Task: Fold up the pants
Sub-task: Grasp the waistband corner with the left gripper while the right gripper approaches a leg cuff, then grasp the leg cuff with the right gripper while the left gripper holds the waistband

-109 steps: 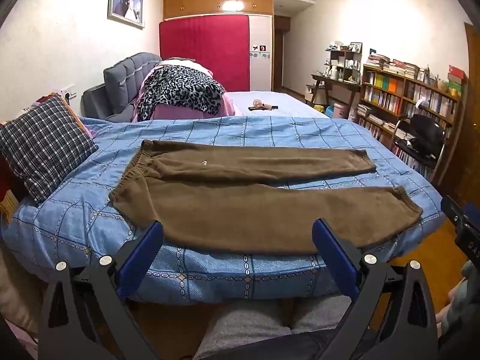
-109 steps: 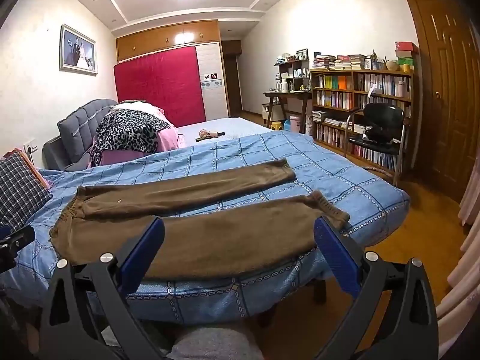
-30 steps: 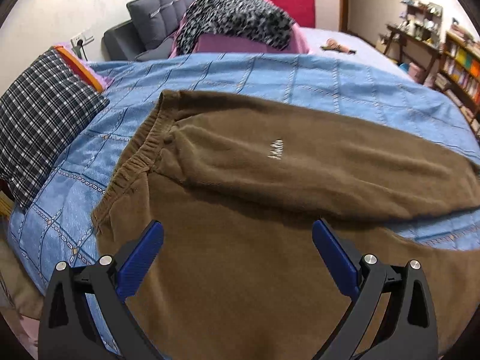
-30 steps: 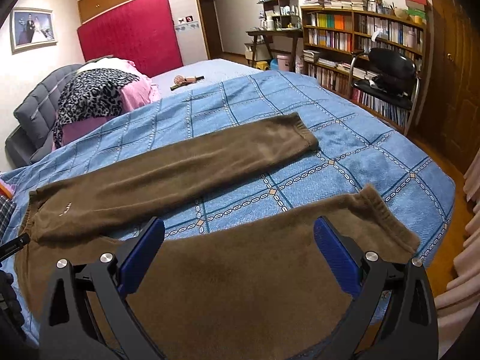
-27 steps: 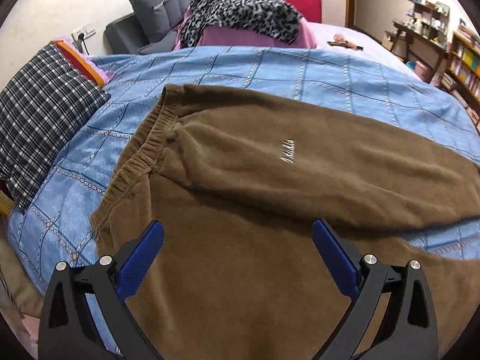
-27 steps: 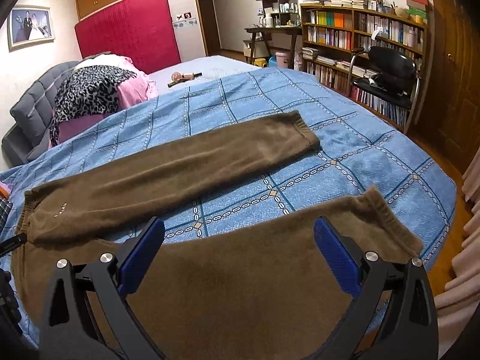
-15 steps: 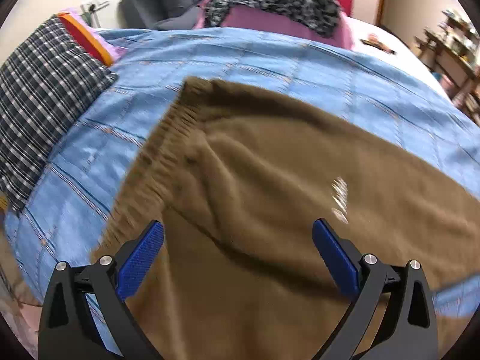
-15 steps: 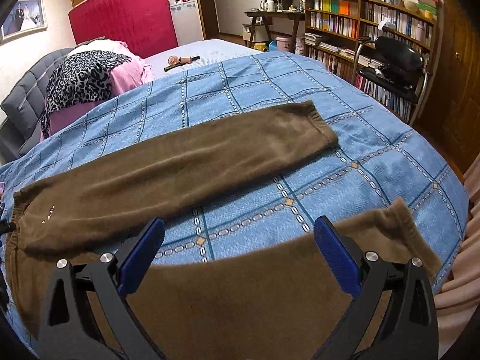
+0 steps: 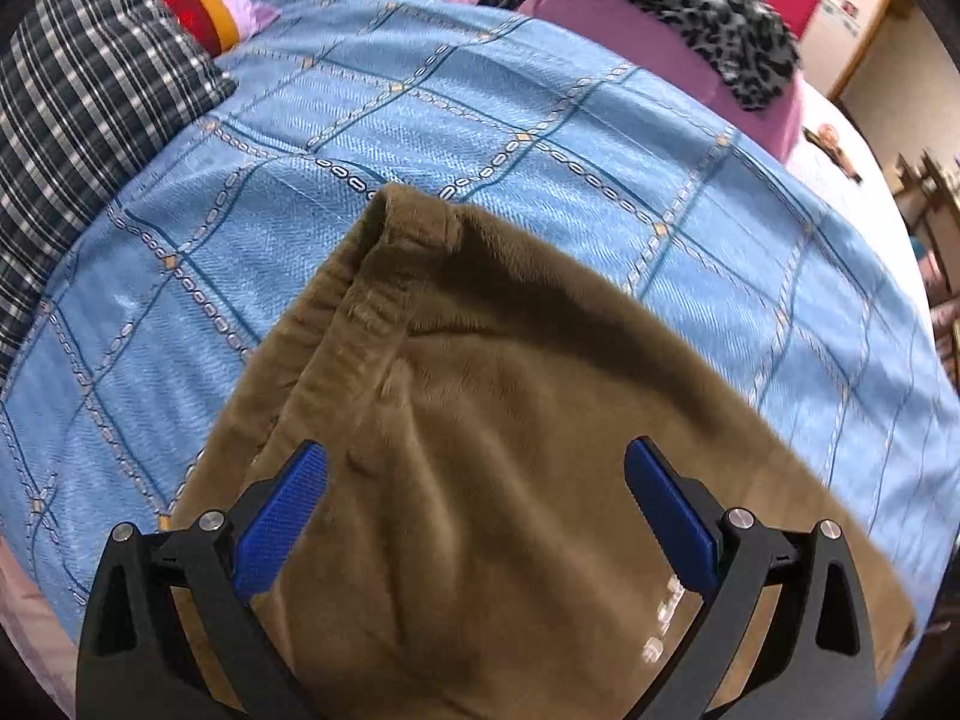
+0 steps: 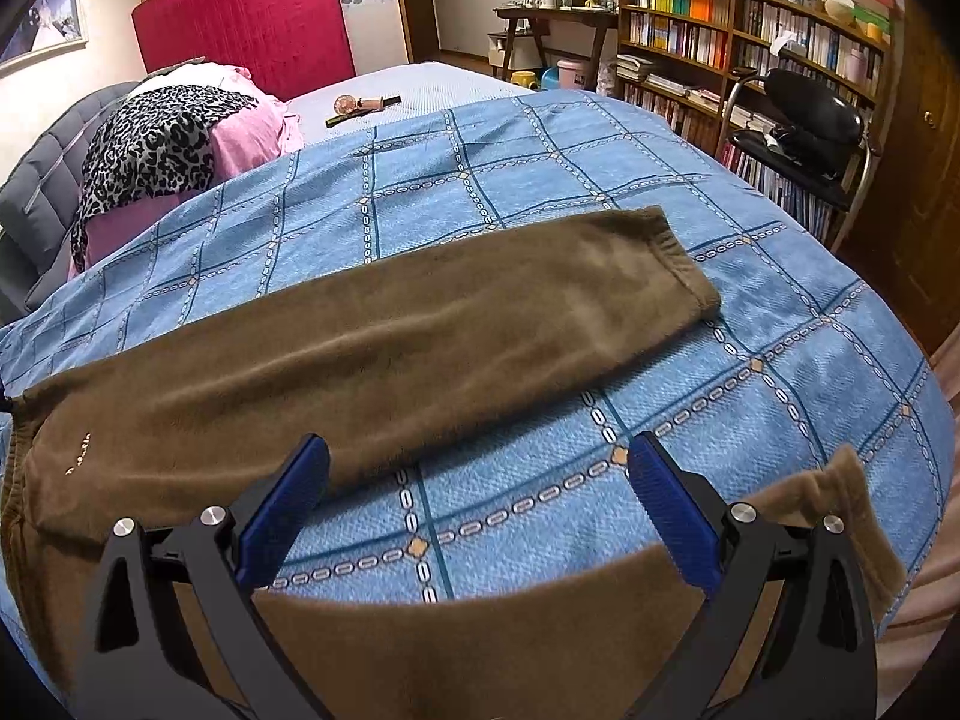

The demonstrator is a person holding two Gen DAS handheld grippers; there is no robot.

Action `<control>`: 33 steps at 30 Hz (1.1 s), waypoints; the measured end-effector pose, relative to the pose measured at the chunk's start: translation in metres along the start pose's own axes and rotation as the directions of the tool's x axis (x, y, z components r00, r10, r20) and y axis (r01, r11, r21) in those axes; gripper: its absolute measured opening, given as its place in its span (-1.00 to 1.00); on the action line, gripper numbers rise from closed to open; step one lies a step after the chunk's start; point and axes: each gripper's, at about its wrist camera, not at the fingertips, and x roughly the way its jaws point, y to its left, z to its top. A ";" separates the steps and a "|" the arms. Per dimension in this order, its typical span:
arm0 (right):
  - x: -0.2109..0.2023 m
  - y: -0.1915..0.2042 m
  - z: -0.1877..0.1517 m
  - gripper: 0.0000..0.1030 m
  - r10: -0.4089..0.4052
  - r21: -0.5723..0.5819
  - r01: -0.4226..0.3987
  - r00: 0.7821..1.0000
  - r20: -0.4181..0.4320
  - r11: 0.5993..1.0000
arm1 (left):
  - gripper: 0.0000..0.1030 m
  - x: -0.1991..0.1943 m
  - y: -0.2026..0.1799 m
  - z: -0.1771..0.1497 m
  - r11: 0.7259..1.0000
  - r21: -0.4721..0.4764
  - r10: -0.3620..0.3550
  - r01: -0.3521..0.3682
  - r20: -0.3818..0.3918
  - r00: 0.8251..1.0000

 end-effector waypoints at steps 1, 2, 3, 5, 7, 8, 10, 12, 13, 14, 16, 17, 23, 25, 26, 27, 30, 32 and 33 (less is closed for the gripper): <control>0.004 -0.001 0.003 0.94 -0.001 0.003 0.001 1.000 -0.003 1.000 | 0.91 0.002 -0.001 0.005 1.000 -0.012 -0.002 0.002 -0.004 1.000; 0.007 -0.001 0.004 0.94 -0.001 0.005 0.001 1.000 -0.005 1.000 | 0.91 0.005 -0.001 0.012 1.000 -0.030 -0.003 0.003 -0.014 1.000; 0.010 -0.002 0.007 0.94 -0.002 0.009 0.002 1.000 -0.009 1.000 | 0.91 0.008 -0.002 0.018 0.999 -0.047 -0.004 0.003 -0.021 1.000; 0.015 -0.003 0.012 0.95 -0.002 0.015 0.002 1.000 -0.011 1.000 | 0.91 0.013 -0.002 0.032 0.996 -0.085 -0.015 0.012 -0.029 0.999; 0.022 -0.004 0.017 0.95 -0.003 0.021 0.003 1.000 -0.012 1.000 | 0.91 0.019 -0.002 0.042 0.993 -0.116 -0.014 0.009 -0.041 0.999; 0.024 -0.005 0.019 0.95 -0.003 0.024 0.003 1.000 -0.013 1.000 | 0.91 0.026 -0.002 0.049 0.990 -0.142 -0.014 0.006 -0.056 0.998; 0.030 -0.006 0.023 0.95 -0.004 0.029 0.004 1.000 -0.015 1.000 | 0.91 0.035 -0.002 0.057 0.984 -0.179 -0.013 -0.001 -0.079 0.997; 0.037 -0.007 0.026 0.95 -0.008 0.032 0.008 1.000 -0.018 0.999 | 0.91 0.043 -0.003 0.063 0.980 -0.200 -0.001 -0.016 -0.087 0.996; 0.041 -0.009 0.028 0.95 -0.010 0.034 0.011 1.000 -0.021 0.999 | 0.91 0.047 -0.005 0.065 0.980 -0.199 0.011 -0.029 -0.089 0.996; 0.045 -0.009 0.030 0.95 -0.012 0.036 0.013 1.000 -0.024 0.999 | 0.91 0.051 -0.007 0.068 0.979 -0.196 0.028 -0.046 -0.093 0.995; 0.054 -0.011 0.034 0.95 -0.018 0.040 0.019 0.999 -0.030 0.999 | 0.88 0.058 -0.009 0.071 0.978 -0.196 0.051 -0.069 -0.096 0.994; 0.058 -0.012 0.036 0.94 -0.018 0.044 0.020 0.999 -0.034 0.999 | 0.85 0.061 -0.011 0.073 0.978 -0.194 0.063 -0.081 -0.098 0.993; 0.079 -0.017 0.043 0.95 -0.024 0.059 0.026 0.999 -0.044 0.998 | 0.33 0.084 -0.019 0.078 0.975 -0.188 0.086 -0.114 -0.153 0.985; 0.085 -0.022 0.045 0.95 -0.024 0.073 0.028 0.998 -0.050 0.997 | -0.10 0.086 -0.018 0.076 0.972 -0.200 0.089 -0.123 -0.169 0.982; 0.088 -0.025 0.046 0.95 -0.027 0.083 0.031 0.998 -0.051 0.996 | -0.18 0.084 -0.018 0.075 0.971 -0.208 0.081 -0.116 -0.168 0.983; 0.090 -0.030 0.048 0.95 -0.032 0.093 0.037 0.998 -0.051 0.995 | -0.37 0.081 -0.017 0.073 0.972 -0.215 0.060 -0.094 -0.162 0.985; 0.094 -0.049 0.059 0.94 -0.073 0.132 0.077 0.997 -0.032 0.988 | -0.69 0.068 -0.016 0.066 0.977 -0.208 0.015 -0.044 -0.138 0.990; 0.095 -0.062 0.068 0.94 -0.085 0.158 0.088 0.996 -0.023 0.983 | -0.75 0.052 -0.014 0.059 0.982 -0.189 -0.005 -0.014 -0.103 0.995; 0.097 -0.070 0.074 0.95 -0.088 0.178 0.090 0.996 -0.020 0.980 | -0.76 0.046 -0.013 0.056 0.984 -0.180 -0.015 -0.001 -0.092 0.996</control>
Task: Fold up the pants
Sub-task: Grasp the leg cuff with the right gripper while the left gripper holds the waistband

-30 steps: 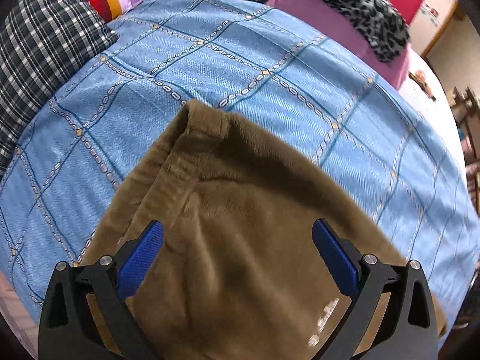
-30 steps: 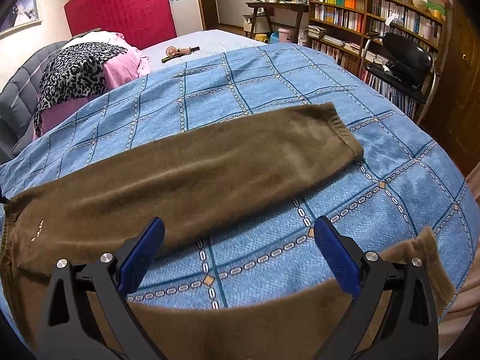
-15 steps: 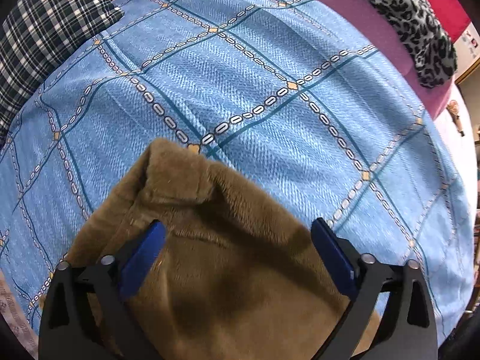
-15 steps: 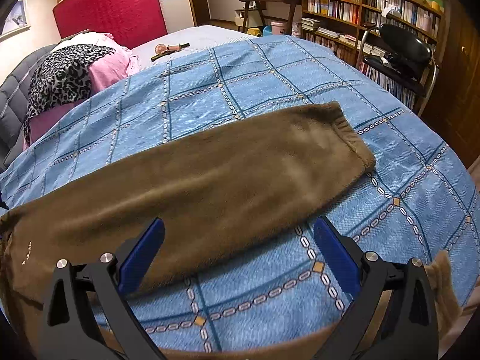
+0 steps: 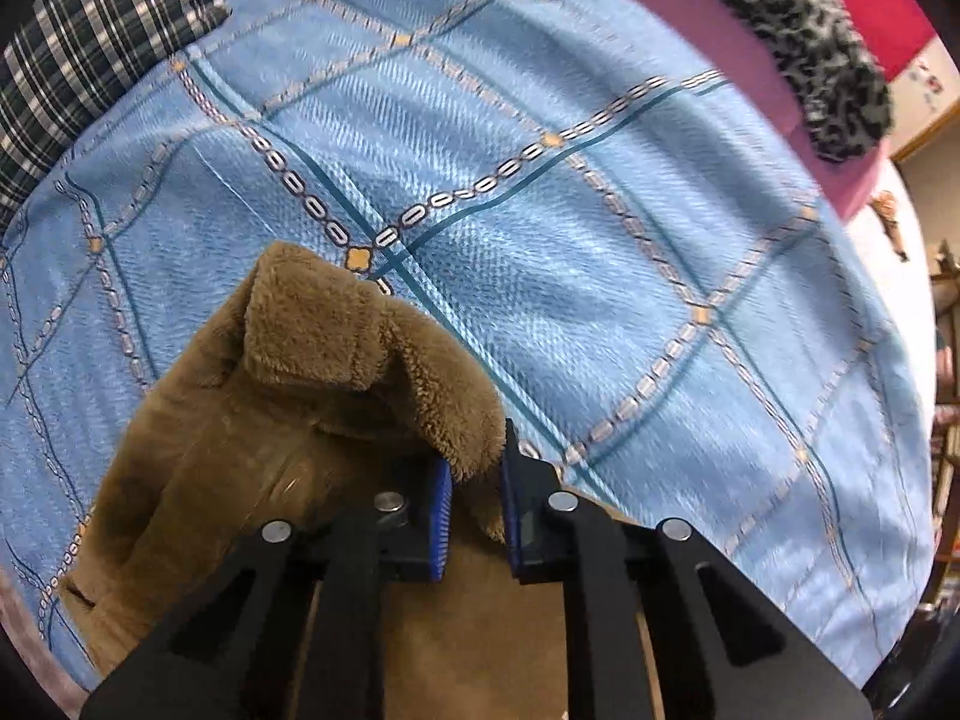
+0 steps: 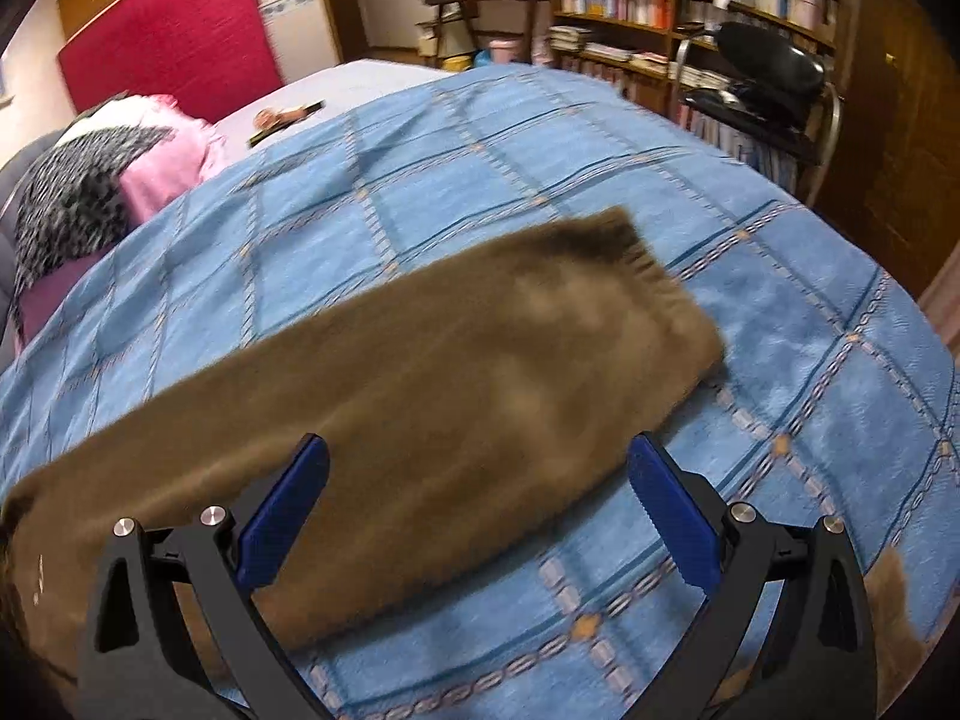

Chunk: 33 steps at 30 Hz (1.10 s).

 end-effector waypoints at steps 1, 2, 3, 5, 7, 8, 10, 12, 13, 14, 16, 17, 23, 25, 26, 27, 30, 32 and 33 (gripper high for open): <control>0.001 -0.004 0.005 0.95 0.001 0.014 -0.001 1.000 -0.001 1.000 | -0.77 -0.006 0.002 -0.004 1.000 0.009 -0.015 0.015 0.007 1.000; 0.004 -0.009 0.012 0.94 0.006 0.032 -0.006 1.000 -0.004 0.999 | -0.77 -0.015 0.007 -0.010 0.999 0.019 -0.039 0.038 0.014 0.999; 0.008 -0.014 0.020 0.94 0.015 0.053 -0.014 1.000 -0.007 0.998 | -0.78 -0.020 0.012 -0.017 0.998 0.025 -0.054 0.054 0.019 0.998; 0.018 -0.023 0.036 0.95 0.016 0.092 -0.015 1.000 -0.016 0.996 | -0.78 -0.034 0.021 -0.027 0.995 0.037 -0.089 0.088 0.023 0.996; 0.029 -0.029 0.050 0.95 0.021 0.125 -0.017 0.999 -0.027 0.992 | -0.78 -0.044 0.028 -0.034 0.992 0.050 -0.114 0.112 0.026 0.993; 0.036 -0.033 0.056 0.95 0.024 0.150 -0.018 0.999 -0.040 0.989 | -0.78 -0.051 0.035 -0.041 0.990 0.054 -0.131 0.129 0.030 0.991; 0.051 -0.041 0.067 0.95 0.037 0.200 -0.022 0.997 -0.068 0.980 | -0.78 -0.064 0.046 -0.050 0.987 0.063 -0.152 0.150 0.040 0.988; 0.066 -0.048 0.075 0.95 0.061 0.255 -0.032 0.992 -0.109 0.967 | -0.78 -0.072 0.053 -0.054 0.982 0.075 -0.175 0.171 0.048 0.983; 0.076 -0.052 0.080 0.95 0.094 0.287 -0.053 0.987 -0.130 0.957 | -0.78 -0.080 0.062 -0.063 0.980 0.085 -0.182 0.178 0.051 0.982; 0.080 -0.053 0.083 0.95 0.103 0.300 -0.058 0.985 -0.138 0.952 | -0.78 -0.084 0.065 -0.067 0.980 0.091 -0.184 0.179 0.052 0.982; 0.092 -0.057 0.088 0.95 0.140 0.326 -0.089 0.981 -0.136 0.941 | -0.78 -0.089 0.076 -0.078 0.979 0.097 -0.184 0.179 0.049 0.982; 0.097 -0.058 0.090 0.95 0.144 0.335 -0.090 0.980 -0.138 0.938 | -0.78 -0.091 0.084 -0.084 0.980 0.096 -0.181 0.176 0.045 0.982; 0.121 -0.065 0.100 0.95 0.170 0.391 -0.088 0.968 -0.182 0.916 | -0.78 -0.097 0.115 -0.108 0.981 0.085 -0.176 0.174 0.013 0.984; 0.124 -0.067 0.100 0.95 0.172 0.406 -0.084 0.967 -0.186 0.910 | -0.79 -0.101 0.124 -0.114 0.980 0.077 -0.182 0.181 0.007 0.983; 0.126 -0.067 0.100 0.95 0.172 0.409 -0.082 0.967 -0.188 0.909 | -0.79 -0.103 0.130 -0.117 0.981 0.072 -0.183 0.182 0.007 0.983; 0.127 -0.068 0.100 0.94 0.171 0.413 -0.080 0.967 -0.190 0.907 | -0.79 -0.104 0.133 -0.120 0.981 0.068 -0.183 0.182 0.006 0.983; 0.128 -0.070 0.098 0.82 0.157 0.415 -0.065 0.969 -0.190 0.907 | -0.79 -0.106 0.141 -0.124 0.981 0.060 -0.184 0.183 -0.001 0.983; 0.127 -0.072 0.097 0.47 0.119 0.407 -0.026 0.971 -0.206 0.913 | -0.78 -0.107 0.147 -0.126 0.980 0.053 -0.191 0.191 -0.008 0.982; 0.126 -0.073 0.096 0.38 0.107 0.405 -0.012 0.971 -0.213 0.914 | -0.79 -0.108 0.149 -0.127 0.979 0.051 -0.195 0.196 -0.008 0.981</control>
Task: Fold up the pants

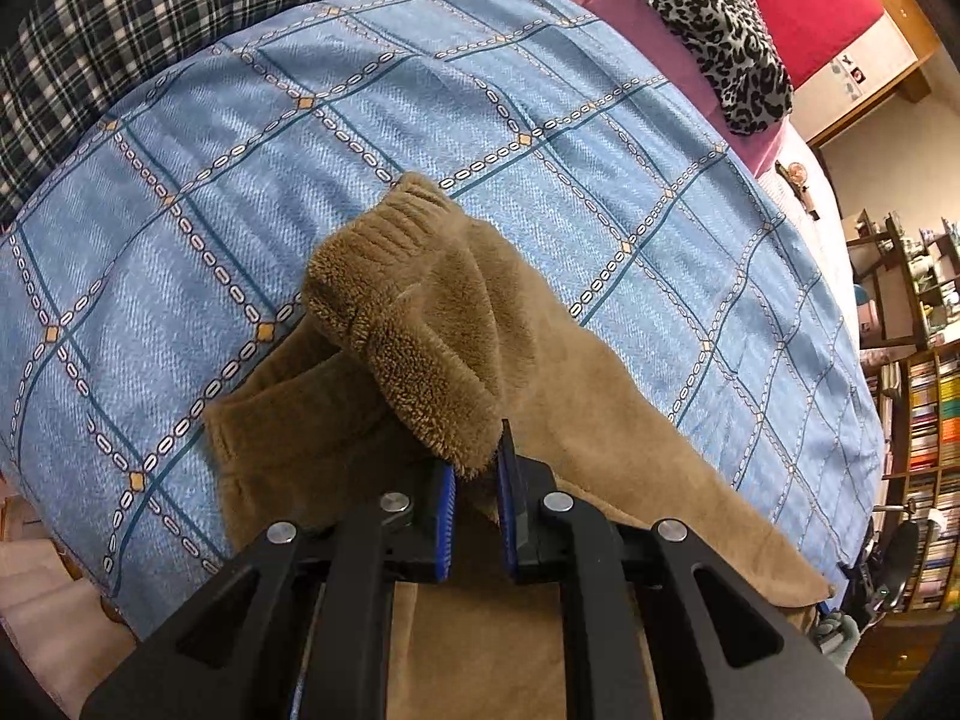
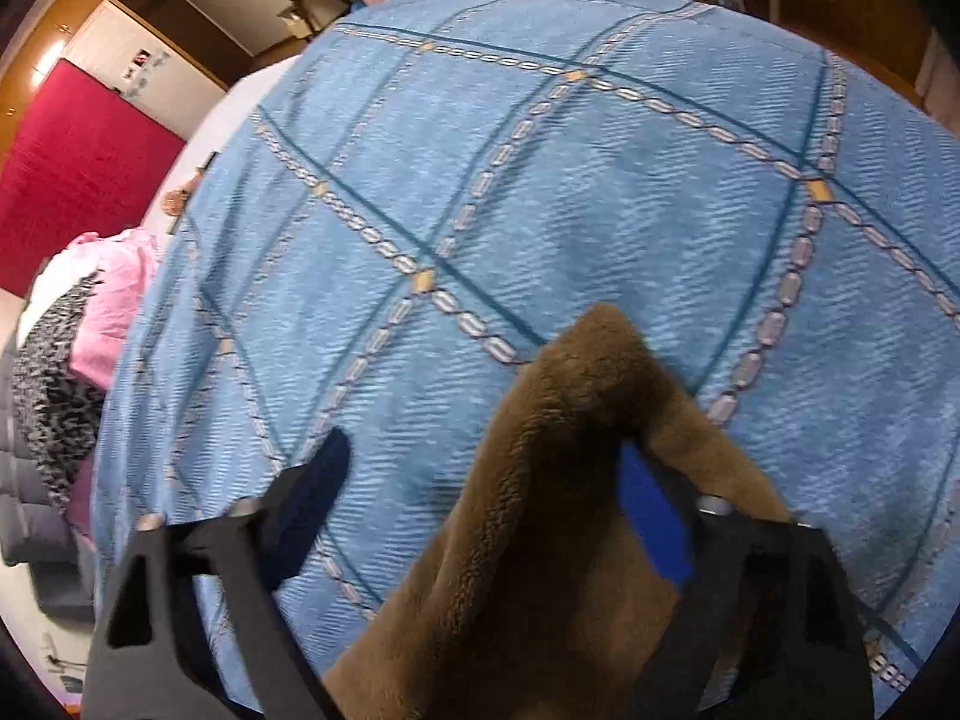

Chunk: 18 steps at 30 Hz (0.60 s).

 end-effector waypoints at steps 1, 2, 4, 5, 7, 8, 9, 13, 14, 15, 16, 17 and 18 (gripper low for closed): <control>-0.002 -0.003 0.000 0.15 -0.019 -0.001 0.019 1.000 -0.002 1.000 | -0.78 -0.002 0.001 0.000 1.000 -0.002 -0.003 0.003 0.003 1.000; -0.004 -0.006 0.000 -0.10 -0.028 -0.002 0.028 1.000 -0.006 1.000 | -0.78 -0.005 0.003 -0.001 1.000 -0.003 -0.008 0.008 0.007 1.000; -0.010 -0.017 0.001 -0.47 -0.022 0.006 0.022 1.000 -0.013 1.000 | -0.79 -0.009 0.005 -0.002 1.000 -0.003 -0.018 0.018 0.015 1.000; -0.014 -0.021 0.001 -0.66 -0.009 0.011 0.009 1.000 -0.017 1.000 | -0.79 -0.011 0.005 -0.002 1.000 0.000 -0.023 0.024 0.018 1.000; -0.027 -0.032 -0.001 -0.82 0.023 0.019 -0.023 1.000 -0.019 1.000 | -0.79 -0.018 0.004 -0.003 0.999 0.013 -0.035 0.034 0.028 0.999; -0.034 -0.034 -0.002 -0.84 0.030 0.014 -0.030 0.999 -0.014 0.999 | -0.79 -0.021 0.003 -0.004 0.999 0.017 -0.039 0.039 0.032 0.999; -0.043 -0.036 -0.005 -0.85 0.035 0.004 -0.035 0.999 -0.006 0.999 | -0.79 -0.023 0.002 -0.003 0.999 0.022 -0.044 0.043 0.036 0.998; -0.094 -0.046 -0.018 -0.85 0.068 -0.045 -0.066 0.996 0.051 0.997 | -0.79 -0.033 0.006 0.002 0.996 0.036 -0.082 0.080 0.057 0.995; -0.106 -0.050 -0.022 -0.85 0.077 -0.051 -0.074 0.995 0.062 0.996 | -0.79 -0.034 0.011 0.005 0.994 0.030 -0.105 0.103 0.054 0.993; -0.118 -0.054 -0.026 -0.85 0.088 -0.058 -0.084 0.993 0.073 0.995 | -0.79 -0.035 0.014 0.005 0.993 0.024 -0.113 0.112 0.053 0.992; -0.132 -0.059 -0.031 -0.85 0.097 -0.068 -0.091 0.992 0.086 0.994 | -0.81 -0.038 0.020 0.007 0.993 0.014 -0.120 0.120 0.057 0.991; -0.144 -0.065 -0.035 -0.85 0.101 -0.074 -0.094 0.990 0.096 0.993 | -0.83 -0.042 0.024 0.009 0.993 0.012 -0.119 0.119 0.068 0.991; -0.155 -0.071 -0.040 -0.85 0.110 -0.078 -0.102 0.988 0.104 0.992 | -0.83 -0.047 0.030 0.011 0.993 0.009 -0.121 0.121 0.086 0.989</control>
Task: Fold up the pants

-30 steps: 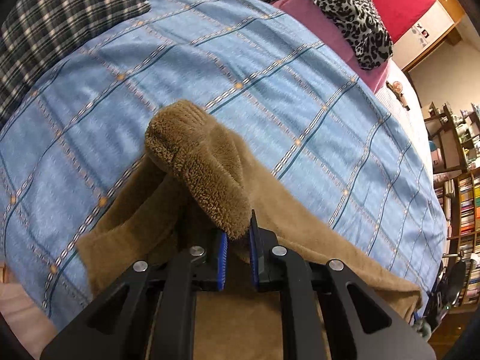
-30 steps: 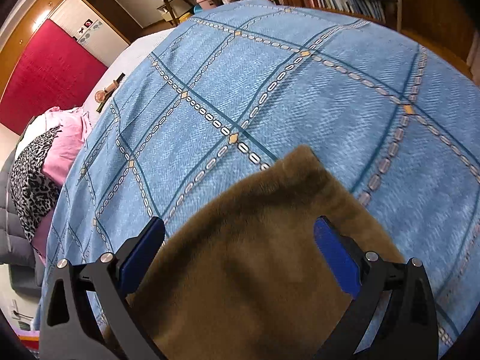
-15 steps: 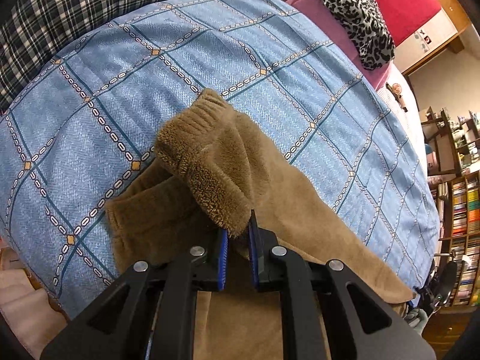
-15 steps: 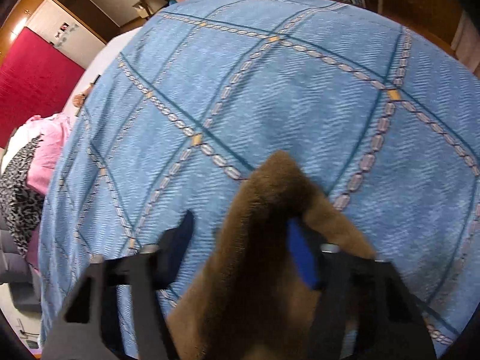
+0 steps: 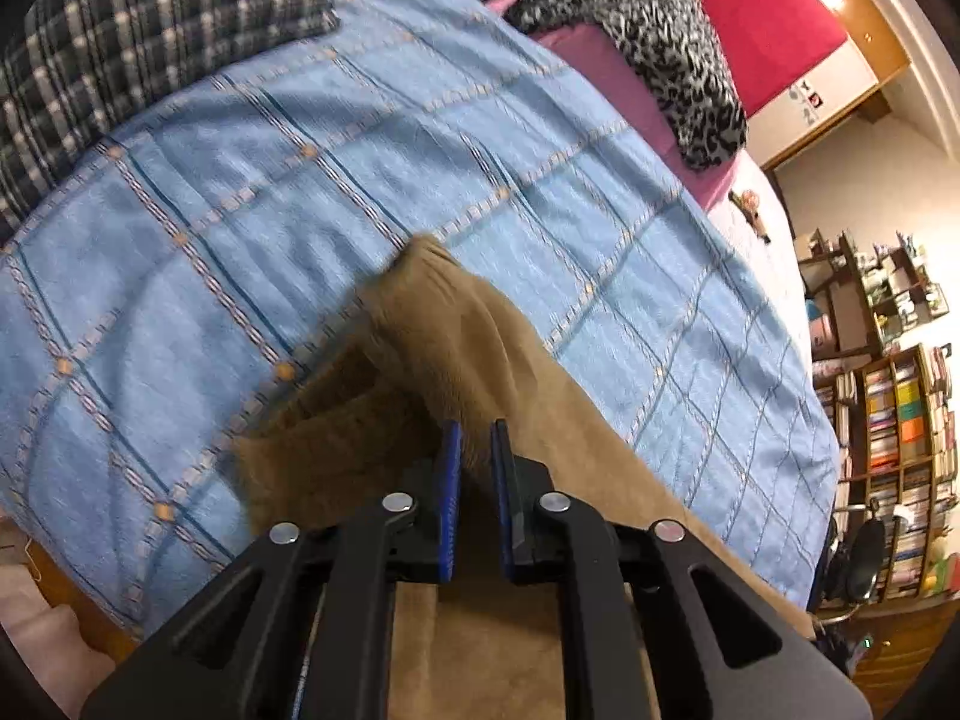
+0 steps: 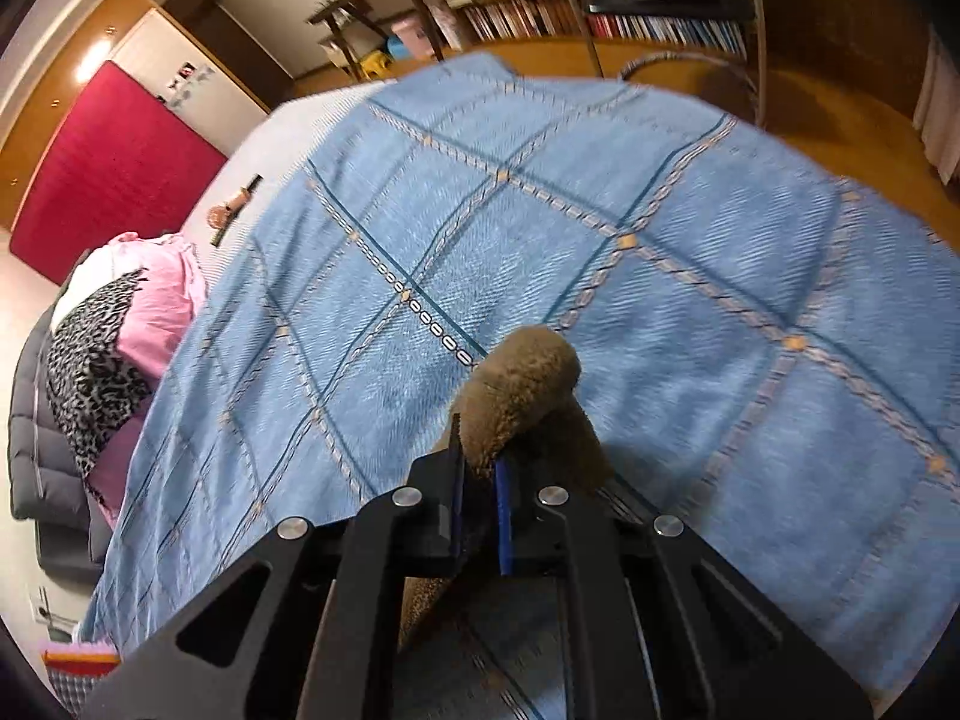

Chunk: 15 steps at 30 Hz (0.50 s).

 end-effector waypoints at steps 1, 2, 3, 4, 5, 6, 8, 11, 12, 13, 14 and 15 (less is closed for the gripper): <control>-0.015 -0.006 -0.006 -0.85 0.013 -0.002 -0.013 1.000 0.008 1.000 | -0.83 -0.006 0.005 0.002 1.000 -0.006 -0.004 0.004 0.016 1.000; -0.024 -0.010 -0.010 -0.86 0.019 -0.003 -0.019 1.000 0.016 1.000 | -0.83 -0.015 0.011 0.005 1.000 -0.015 -0.011 0.012 0.036 0.999; -0.038 -0.017 -0.018 -0.85 0.022 -0.003 -0.022 0.999 0.028 1.000 | -0.84 -0.022 0.017 0.007 1.000 -0.018 -0.015 0.016 0.055 0.998; -0.046 -0.022 -0.023 -0.85 0.022 -0.004 -0.022 0.999 0.035 1.000 | -0.85 -0.027 0.021 0.008 1.000 -0.021 -0.018 0.019 0.068 0.998; -0.055 -0.027 -0.030 -0.85 0.023 -0.008 -0.023 0.999 0.043 1.000 | -0.85 -0.033 0.027 0.008 0.999 -0.027 -0.026 0.028 0.083 0.996; -0.062 -0.030 -0.036 -0.85 0.021 -0.014 -0.021 0.998 0.051 1.000 | -0.85 -0.036 0.030 0.005 0.999 -0.025 -0.036 0.038 0.079 0.996; -0.076 -0.038 -0.052 -0.85 0.011 -0.033 -0.009 0.998 0.065 0.999 | -0.84 -0.035 0.030 -0.003 0.999 0.013 -0.043 0.042 0.057 0.997; -0.088 -0.045 -0.068 -0.85 0.010 -0.042 -0.007 0.997 0.074 0.999 | -0.81 -0.029 0.028 -0.021 0.997 0.058 -0.051 0.049 0.027 0.998; -0.089 -0.046 -0.070 -0.85 0.012 -0.039 -0.009 0.997 0.072 0.999 | -0.73 -0.025 0.028 -0.025 0.997 0.060 -0.059 0.058 0.014 0.998; -0.090 -0.046 -0.072 -0.85 0.016 -0.035 -0.013 0.997 0.070 0.999 | -0.41 -0.022 0.028 -0.030 0.996 0.059 -0.065 0.065 0.005 0.998; -0.089 -0.045 -0.073 -0.85 0.019 -0.032 -0.017 0.998 0.068 0.999 | -0.15 -0.017 0.028 -0.036 0.996 0.051 -0.069 0.069 -0.002 0.998; -0.091 -0.046 -0.074 -0.85 0.024 -0.029 -0.022 0.997 0.067 0.999 | 0.27 -0.015 0.029 -0.041 0.997 0.043 -0.069 0.069 0.001 0.998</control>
